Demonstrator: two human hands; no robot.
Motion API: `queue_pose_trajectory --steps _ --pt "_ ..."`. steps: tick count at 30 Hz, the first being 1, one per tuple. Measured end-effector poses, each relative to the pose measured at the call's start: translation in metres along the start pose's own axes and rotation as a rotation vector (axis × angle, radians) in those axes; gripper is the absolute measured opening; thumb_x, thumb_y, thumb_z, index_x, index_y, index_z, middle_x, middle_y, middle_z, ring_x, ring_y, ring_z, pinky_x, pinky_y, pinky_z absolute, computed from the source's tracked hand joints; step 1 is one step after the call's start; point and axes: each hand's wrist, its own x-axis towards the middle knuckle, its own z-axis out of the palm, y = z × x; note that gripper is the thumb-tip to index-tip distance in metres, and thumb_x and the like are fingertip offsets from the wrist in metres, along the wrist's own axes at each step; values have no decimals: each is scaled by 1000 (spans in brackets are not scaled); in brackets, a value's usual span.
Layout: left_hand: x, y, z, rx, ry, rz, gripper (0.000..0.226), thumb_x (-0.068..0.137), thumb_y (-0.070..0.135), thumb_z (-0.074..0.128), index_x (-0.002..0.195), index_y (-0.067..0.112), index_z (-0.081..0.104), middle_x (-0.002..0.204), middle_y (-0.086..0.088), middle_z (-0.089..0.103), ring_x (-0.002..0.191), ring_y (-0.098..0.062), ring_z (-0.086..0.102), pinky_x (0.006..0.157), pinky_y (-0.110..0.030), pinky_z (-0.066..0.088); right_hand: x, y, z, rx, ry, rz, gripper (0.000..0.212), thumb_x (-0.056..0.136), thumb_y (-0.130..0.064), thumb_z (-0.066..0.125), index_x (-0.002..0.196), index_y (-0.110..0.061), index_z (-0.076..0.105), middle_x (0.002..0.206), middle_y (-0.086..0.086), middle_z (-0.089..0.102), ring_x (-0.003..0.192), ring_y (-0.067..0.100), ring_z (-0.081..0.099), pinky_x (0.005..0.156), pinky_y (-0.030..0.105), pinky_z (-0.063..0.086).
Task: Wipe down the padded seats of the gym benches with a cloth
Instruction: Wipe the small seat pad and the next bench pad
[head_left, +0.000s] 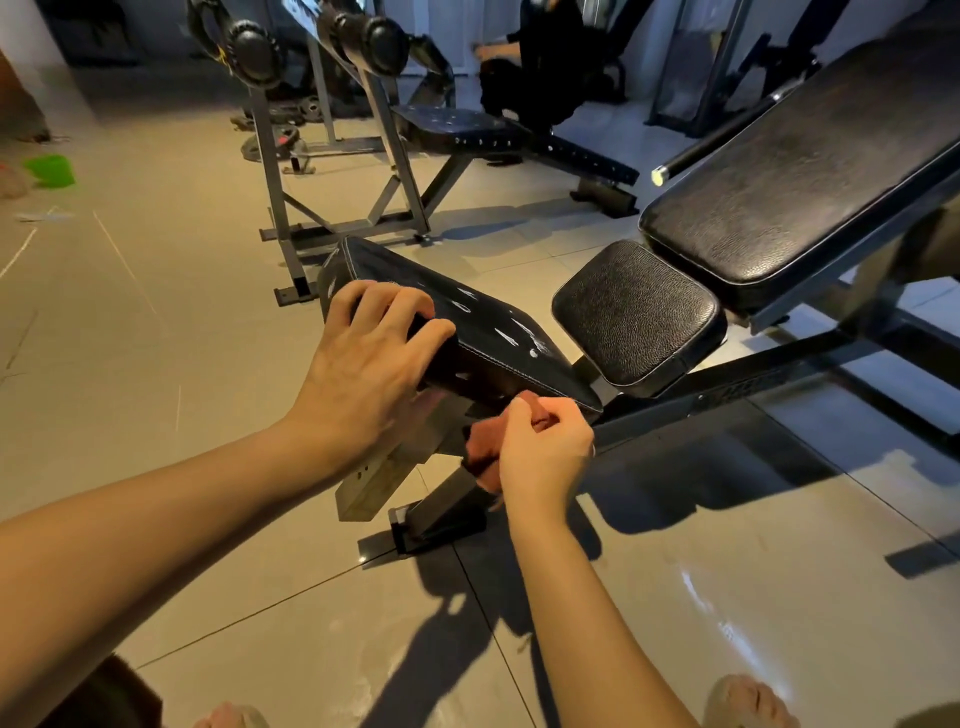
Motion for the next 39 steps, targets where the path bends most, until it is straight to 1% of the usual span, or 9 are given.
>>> queue_pose_trajectory --steps 3,8,12,15,20,27,32,37,39 --pt "2 -6 0 -7 -2 39 66 71 38 86 127 14 60 124 -18 56 119 -38 45 102 -52 32 4 10 -7 -98 44 -94 6 95 -24 63 90 -21 63 84 -8 64 79 3 63 60 22 48" --pt "4 -14 6 -20 46 102 66 68 33 89 123 12 60 122 -19 57 116 -39 46 100 -52 33 26 31 -19 -114 232 42 13 93 -25 65 83 -30 58 86 -7 61 86 19 63 70 44 61" --pt "7 -12 8 -45 50 70 63 68 35 89 120 12 61 121 -19 57 116 -38 43 98 -51 32 0 6 6 -129 67 -156 9 95 -24 64 86 -24 60 91 -9 60 85 3 58 66 13 48" --pt "7 -15 8 -61 40 80 65 68 35 89 122 13 60 122 -20 56 117 -39 42 99 -52 31 5 13 2 -186 78 -219 9 95 -27 64 88 -24 60 91 -8 60 84 6 60 62 17 46" --pt "7 -13 9 -56 30 74 68 65 35 92 122 13 61 122 -20 56 117 -39 43 100 -51 30 30 35 -22 -162 286 42 14 95 -23 64 85 -28 55 85 -12 54 87 18 60 71 39 59" --pt "6 -10 8 -58 40 72 64 67 32 89 120 11 60 121 -21 56 116 -40 44 99 -53 32 -13 -7 5 -171 22 -278 10 96 -20 63 86 -21 60 83 -13 56 82 -6 56 59 9 42" --pt "4 -8 9 -53 35 72 64 68 31 90 121 10 61 121 -21 55 115 -40 45 99 -53 33 28 29 -26 -193 267 -11 13 92 -20 65 81 -23 58 85 -3 61 83 18 60 73 41 55" --pt "5 -7 8 -38 37 57 60 71 31 86 121 10 60 122 -21 55 117 -41 44 100 -53 32 -3 3 5 -177 57 -226 13 95 -24 64 83 -24 58 89 -10 57 85 0 55 65 11 41" --pt "5 -8 8 -36 29 66 61 71 33 86 121 10 60 122 -21 55 117 -41 44 99 -53 33 -5 4 7 -236 15 -305 11 96 -27 63 87 -23 59 90 -12 55 86 -2 54 64 10 42"
